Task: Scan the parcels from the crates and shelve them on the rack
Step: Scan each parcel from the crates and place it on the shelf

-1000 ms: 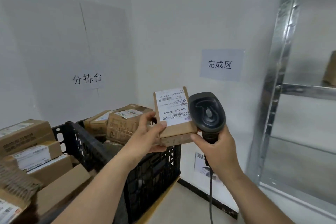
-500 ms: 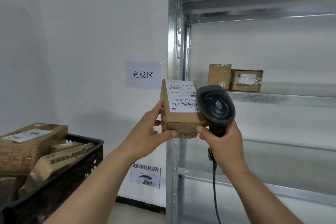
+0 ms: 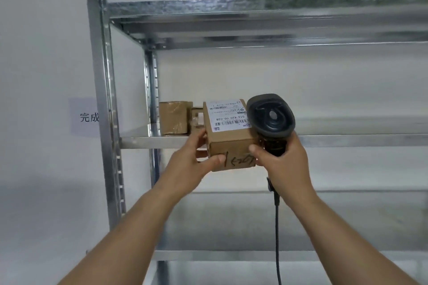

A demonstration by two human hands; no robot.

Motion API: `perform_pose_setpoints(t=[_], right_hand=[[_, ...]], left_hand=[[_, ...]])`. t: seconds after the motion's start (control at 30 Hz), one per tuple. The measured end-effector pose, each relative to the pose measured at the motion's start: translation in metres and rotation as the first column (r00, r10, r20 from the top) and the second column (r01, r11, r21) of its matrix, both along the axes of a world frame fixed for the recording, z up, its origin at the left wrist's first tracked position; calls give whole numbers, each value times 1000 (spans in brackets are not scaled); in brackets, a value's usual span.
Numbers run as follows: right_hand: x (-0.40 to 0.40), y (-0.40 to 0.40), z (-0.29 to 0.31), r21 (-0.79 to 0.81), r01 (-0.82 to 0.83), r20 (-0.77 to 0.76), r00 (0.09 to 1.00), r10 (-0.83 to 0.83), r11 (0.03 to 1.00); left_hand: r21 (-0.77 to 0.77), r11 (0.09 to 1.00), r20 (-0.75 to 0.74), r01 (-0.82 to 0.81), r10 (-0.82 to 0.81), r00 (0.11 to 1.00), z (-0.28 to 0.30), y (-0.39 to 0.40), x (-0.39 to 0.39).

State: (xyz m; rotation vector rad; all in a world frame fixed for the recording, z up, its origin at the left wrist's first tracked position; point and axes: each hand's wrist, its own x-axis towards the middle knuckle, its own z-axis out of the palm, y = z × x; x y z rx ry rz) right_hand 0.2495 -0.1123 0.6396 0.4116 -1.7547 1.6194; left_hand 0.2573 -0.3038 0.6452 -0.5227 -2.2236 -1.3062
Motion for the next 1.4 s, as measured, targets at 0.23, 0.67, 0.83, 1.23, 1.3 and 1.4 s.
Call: perform_pose_setpoints(t=[0.23,0.67,0.83,1.23,1.3,1.4], right_hand=[[-47,48,22,32,40,35,999,-41,999],[-154,49,49,132,80,177,979,-103,988],[-183,44,54,210,96,230,962,-145,973],[-229,30,64,263,116,346,916,-206,958],[-235,28,64,266,121,349,913,-212,957],[-242,24,65,266,129,358,907,-222,955]], left_hand=[[-11,999,14,-31,31,999,26,56,-46],[-60,970,104,-234,239,965,42,74,-136],[-173,949,100,-263,282,954,42,71,-161],[-304,850,3,-431,453,891,43,66,-199],[-323,827,-17,-460,481,877,44,66,-204],[-319,820,-24,-475,494,869,44,65,-211]])
